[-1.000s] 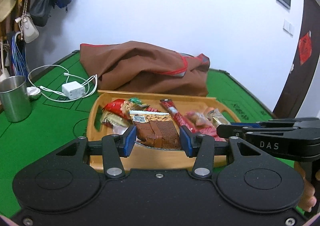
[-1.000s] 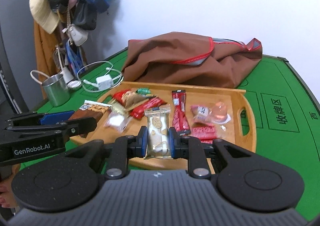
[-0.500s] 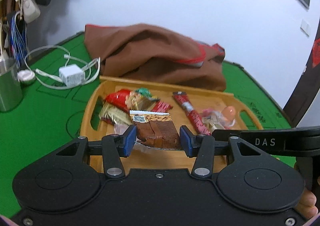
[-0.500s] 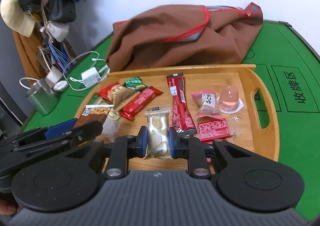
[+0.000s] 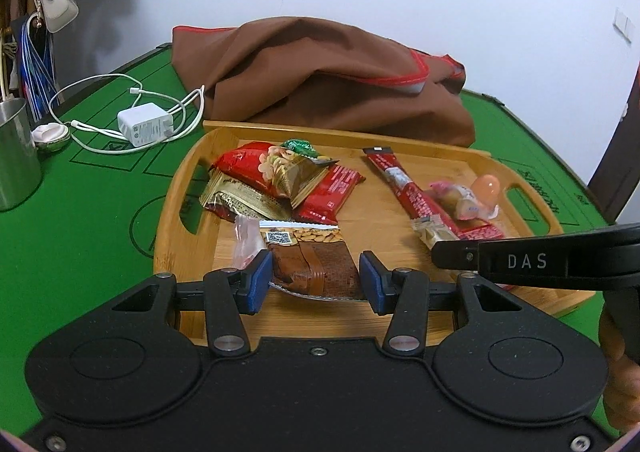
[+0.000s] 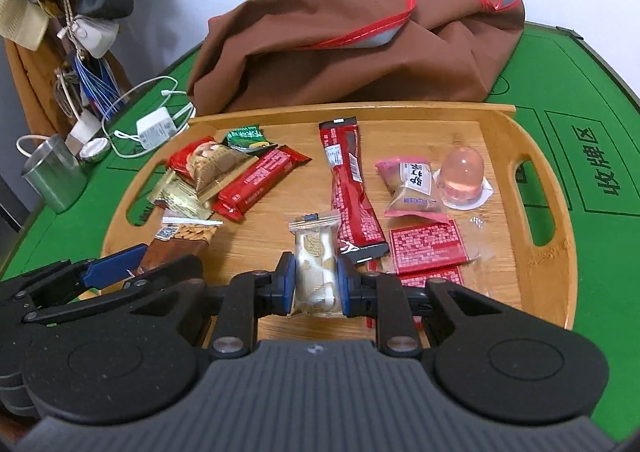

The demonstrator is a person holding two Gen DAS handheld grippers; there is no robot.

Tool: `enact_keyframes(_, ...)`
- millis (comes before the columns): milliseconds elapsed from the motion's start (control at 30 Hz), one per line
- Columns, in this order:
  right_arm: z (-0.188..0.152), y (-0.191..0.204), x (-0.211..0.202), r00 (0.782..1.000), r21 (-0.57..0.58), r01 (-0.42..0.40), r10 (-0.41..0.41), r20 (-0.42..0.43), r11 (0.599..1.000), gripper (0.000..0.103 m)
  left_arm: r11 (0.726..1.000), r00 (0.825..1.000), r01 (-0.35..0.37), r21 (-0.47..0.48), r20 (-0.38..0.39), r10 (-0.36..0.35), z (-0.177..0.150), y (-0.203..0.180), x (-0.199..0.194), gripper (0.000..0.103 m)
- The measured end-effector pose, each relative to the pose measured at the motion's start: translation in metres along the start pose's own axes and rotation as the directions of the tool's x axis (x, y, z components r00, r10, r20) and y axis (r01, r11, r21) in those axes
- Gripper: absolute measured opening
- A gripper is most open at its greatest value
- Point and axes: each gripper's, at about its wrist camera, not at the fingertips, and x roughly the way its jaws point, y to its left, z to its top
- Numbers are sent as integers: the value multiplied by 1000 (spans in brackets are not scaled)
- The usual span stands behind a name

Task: Organize snacks
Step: 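Carry almond cake packet onto tray with left tool while right tool carries cookie packet there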

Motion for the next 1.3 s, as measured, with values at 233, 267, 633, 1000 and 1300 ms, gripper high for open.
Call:
enact_keyframes(233,0,1,5,1000,-11,14,-14,3,1000,27,1000,1000,-15,-5,-8,15,1,-1,8,45)
enact_keyframes(267,0,2,5,1000,-13,16,-16,5,1000,27,1000,1000,-17,-7,-9,17,1,-1,10,45)
enact_keyframes(633,0,3,13,1000,-23,28,-28,1,999,27,1000,999,-25,-16,-27,25,1,-1,20,42)
enact_keyframes(1000,5,1,19,999,-25,48,-48,7,999,27,999,999,-38,-27,-33,37,6,1,29,42)
enact_keyframes(1300,12,1,25,998,-41,56,-56,1,998,26,998,998,-55,-19,-37,54,11,2,37,43)
